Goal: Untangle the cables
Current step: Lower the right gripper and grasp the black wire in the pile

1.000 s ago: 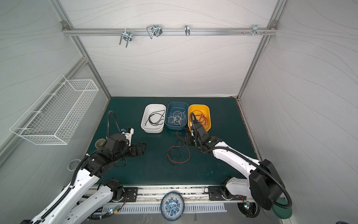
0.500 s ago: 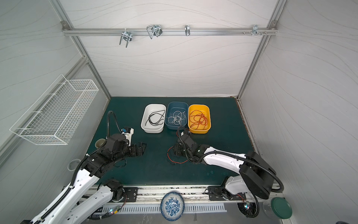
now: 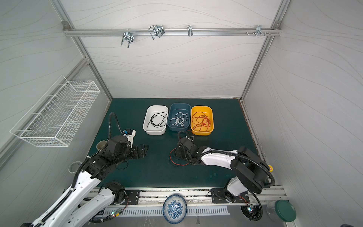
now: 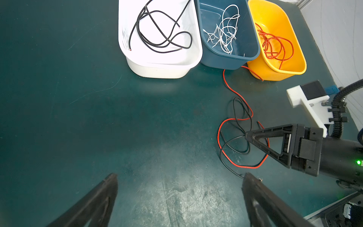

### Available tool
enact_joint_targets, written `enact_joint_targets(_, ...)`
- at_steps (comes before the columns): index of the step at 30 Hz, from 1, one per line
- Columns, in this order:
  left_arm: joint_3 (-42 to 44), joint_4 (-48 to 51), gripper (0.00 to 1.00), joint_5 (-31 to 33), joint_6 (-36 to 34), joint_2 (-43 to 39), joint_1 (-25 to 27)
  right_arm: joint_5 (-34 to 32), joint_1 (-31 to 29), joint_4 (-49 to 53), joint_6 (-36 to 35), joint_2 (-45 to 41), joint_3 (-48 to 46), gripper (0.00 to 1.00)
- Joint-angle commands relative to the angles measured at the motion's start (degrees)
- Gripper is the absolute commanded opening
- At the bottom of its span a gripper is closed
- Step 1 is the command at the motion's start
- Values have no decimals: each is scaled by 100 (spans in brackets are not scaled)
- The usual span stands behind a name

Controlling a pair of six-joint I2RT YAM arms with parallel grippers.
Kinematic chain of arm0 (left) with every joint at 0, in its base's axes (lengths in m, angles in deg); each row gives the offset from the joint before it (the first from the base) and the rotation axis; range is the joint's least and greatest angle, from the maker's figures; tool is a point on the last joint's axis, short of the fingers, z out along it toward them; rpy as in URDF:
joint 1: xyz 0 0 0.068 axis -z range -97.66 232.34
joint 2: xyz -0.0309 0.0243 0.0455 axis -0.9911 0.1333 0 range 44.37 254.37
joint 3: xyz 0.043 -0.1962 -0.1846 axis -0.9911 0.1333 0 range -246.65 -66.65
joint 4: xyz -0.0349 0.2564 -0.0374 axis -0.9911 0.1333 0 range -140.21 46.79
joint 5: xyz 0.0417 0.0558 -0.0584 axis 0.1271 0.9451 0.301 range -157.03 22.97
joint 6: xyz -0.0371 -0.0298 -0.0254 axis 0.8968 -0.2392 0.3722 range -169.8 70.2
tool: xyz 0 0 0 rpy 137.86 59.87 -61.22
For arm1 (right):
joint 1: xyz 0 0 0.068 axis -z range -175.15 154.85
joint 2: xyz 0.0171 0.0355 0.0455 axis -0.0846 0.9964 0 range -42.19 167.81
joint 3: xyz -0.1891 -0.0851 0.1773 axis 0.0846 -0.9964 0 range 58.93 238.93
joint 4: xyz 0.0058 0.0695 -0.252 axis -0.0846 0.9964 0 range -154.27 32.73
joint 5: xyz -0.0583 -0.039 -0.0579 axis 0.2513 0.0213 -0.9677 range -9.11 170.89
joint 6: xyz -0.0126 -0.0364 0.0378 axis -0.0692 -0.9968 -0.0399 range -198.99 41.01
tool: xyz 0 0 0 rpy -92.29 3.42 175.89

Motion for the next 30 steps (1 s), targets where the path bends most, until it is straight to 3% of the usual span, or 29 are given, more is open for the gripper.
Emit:
enact_joint_targets(1,-29,-229,100,18,-56,-52,22,-258,-27,-179,231,150,160,58)
enact_joint_targets(20,270,-588,98,-233,-420,-527,227,271,532,-390,-41,617,423,49)
enact_joint_targets(30,433,-781,99,-433,-657,-715,504,409,598,-404,-242,822,591,40)
